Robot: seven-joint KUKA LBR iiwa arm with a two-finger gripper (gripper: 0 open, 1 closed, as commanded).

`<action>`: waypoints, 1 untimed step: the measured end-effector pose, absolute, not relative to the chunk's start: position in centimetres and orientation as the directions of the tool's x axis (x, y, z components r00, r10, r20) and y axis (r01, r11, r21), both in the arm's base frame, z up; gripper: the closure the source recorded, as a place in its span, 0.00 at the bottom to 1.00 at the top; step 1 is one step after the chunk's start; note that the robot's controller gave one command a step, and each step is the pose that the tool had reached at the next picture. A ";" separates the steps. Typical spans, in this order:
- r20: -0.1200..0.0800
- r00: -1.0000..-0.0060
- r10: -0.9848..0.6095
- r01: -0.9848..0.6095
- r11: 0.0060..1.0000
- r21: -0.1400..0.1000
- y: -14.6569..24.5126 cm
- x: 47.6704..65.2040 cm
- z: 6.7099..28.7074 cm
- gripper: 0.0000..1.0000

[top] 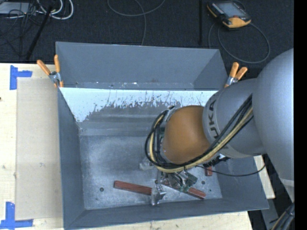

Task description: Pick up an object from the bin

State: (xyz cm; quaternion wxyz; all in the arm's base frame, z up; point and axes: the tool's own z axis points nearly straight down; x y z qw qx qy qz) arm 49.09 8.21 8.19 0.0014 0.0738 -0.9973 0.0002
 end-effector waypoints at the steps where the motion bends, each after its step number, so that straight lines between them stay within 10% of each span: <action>1: -0.004 -1.000 0.028 0.028 1.000 0.002 12.6 47.8 7.5 1.00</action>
Offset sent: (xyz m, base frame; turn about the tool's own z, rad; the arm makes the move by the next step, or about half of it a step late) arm 0.0000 0.0000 0.0000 0.0000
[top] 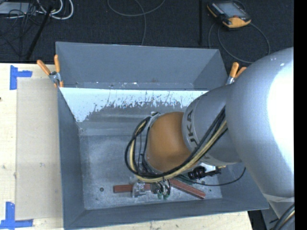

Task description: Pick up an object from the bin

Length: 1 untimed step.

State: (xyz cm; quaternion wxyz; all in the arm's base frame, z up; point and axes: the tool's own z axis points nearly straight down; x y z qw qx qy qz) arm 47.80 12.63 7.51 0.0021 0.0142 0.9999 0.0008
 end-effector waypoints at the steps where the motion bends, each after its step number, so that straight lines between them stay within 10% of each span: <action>1: -0.004 -1.000 0.029 0.029 1.000 0.002 12.6 47.8 7.5 1.00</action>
Offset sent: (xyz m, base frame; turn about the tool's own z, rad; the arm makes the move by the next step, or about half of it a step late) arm 0.0000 0.0000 0.0000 0.0000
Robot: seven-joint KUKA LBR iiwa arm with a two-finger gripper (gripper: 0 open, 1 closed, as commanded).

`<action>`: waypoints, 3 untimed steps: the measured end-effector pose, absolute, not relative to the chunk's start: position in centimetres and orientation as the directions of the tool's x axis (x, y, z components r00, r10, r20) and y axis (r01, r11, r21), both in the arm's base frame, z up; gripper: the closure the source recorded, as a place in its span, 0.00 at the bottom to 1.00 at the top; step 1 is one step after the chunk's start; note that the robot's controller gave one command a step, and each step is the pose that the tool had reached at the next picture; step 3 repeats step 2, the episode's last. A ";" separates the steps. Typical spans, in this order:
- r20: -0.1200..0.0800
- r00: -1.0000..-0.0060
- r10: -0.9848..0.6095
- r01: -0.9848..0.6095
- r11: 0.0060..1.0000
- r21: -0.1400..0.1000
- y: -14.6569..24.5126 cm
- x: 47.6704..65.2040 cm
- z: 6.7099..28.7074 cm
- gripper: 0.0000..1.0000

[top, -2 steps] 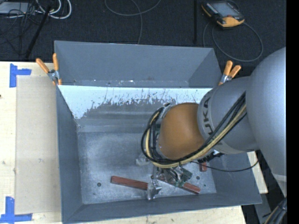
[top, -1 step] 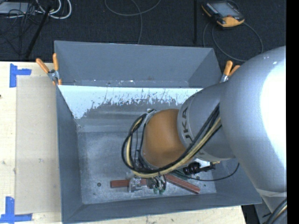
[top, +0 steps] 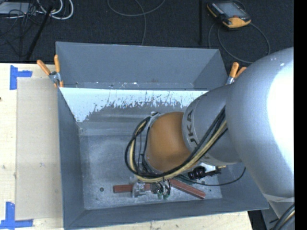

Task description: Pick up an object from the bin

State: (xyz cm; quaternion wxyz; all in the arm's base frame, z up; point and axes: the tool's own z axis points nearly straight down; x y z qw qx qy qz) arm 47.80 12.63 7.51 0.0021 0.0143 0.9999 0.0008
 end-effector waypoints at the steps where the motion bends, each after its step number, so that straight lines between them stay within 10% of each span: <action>1: -0.004 -1.000 0.029 0.029 1.000 0.002 12.6 47.8 7.5 1.00; 2: 0.002 -0.999 0.035 0.035 0.999 0.000 14.0 50.3 27.7 1.00; 3: 0.002 -0.999 0.035 0.035 0.999 0.000 14.0 50.3 27.7 1.00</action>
Offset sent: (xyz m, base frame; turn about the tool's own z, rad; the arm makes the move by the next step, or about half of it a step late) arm 0.0252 0.0138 0.2059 0.0080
